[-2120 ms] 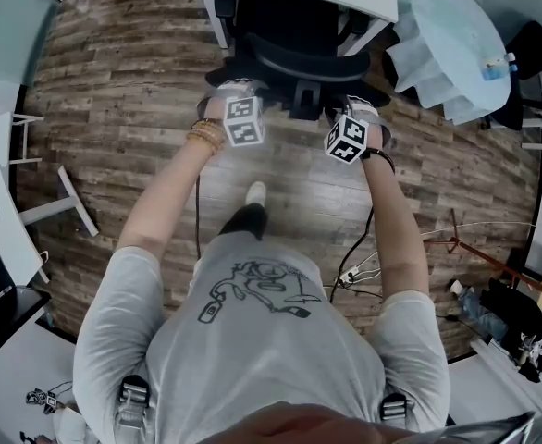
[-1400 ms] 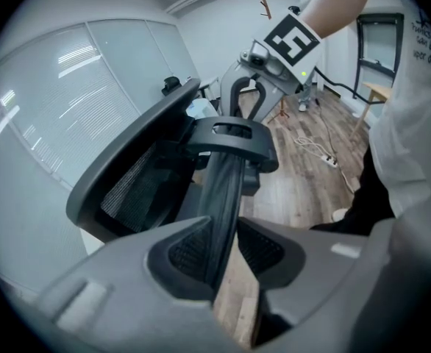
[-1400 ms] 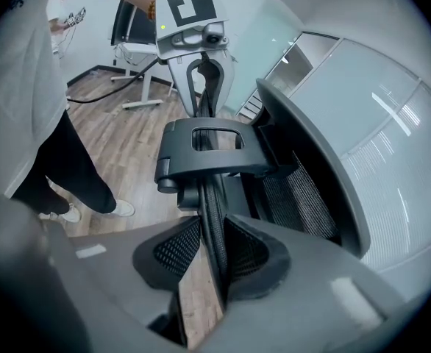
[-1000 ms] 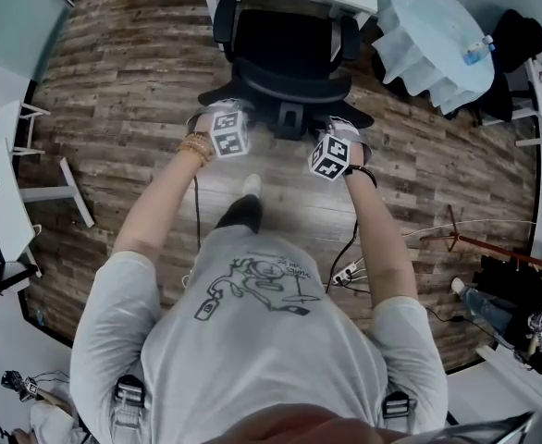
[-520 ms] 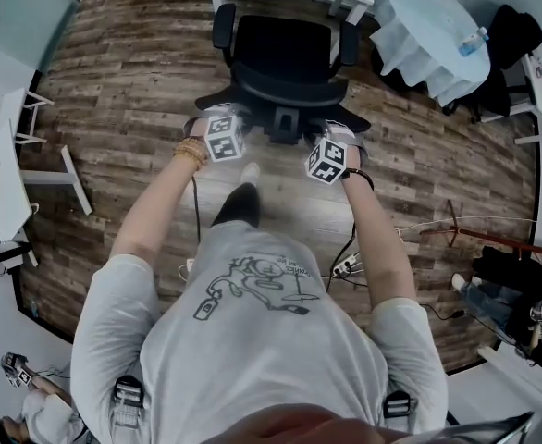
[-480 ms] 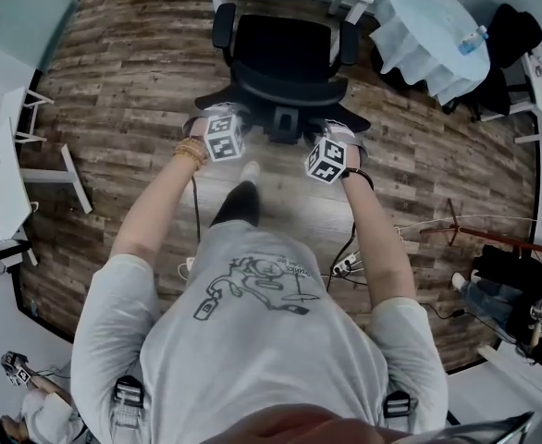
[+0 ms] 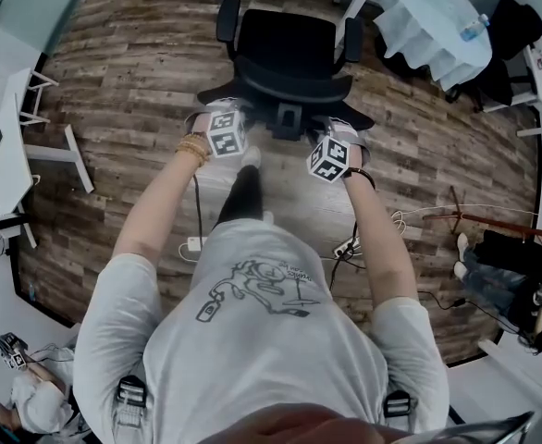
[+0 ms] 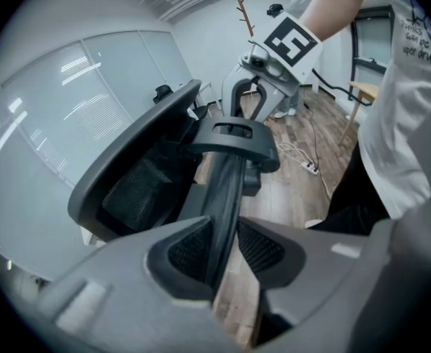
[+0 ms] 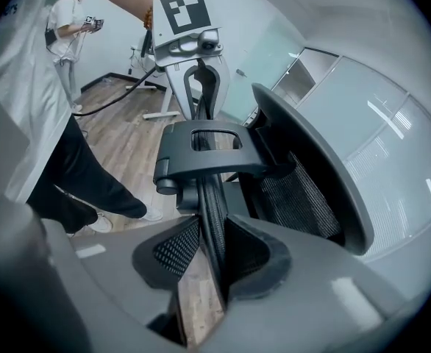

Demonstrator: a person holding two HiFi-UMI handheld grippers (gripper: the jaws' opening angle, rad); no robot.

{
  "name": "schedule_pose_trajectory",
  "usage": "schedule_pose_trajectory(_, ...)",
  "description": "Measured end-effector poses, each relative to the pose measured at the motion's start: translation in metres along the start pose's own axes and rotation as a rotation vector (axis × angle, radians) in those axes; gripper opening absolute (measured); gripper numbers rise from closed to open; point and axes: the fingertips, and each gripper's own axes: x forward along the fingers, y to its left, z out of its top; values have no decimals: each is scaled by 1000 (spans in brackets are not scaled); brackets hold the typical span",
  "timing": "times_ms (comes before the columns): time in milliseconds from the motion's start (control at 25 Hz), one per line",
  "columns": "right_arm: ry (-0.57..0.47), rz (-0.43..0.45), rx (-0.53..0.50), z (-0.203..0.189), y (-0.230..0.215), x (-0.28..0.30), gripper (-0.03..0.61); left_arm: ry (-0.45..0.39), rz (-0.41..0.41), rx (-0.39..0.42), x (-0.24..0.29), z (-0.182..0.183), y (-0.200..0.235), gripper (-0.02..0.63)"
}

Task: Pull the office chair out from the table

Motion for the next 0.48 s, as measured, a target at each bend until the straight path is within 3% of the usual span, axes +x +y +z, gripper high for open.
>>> schedule_pose_trajectory(480, -10, 3, 12, 9, 75, -45, 117, -3, 1, 6, -35, -1, -80, 109)
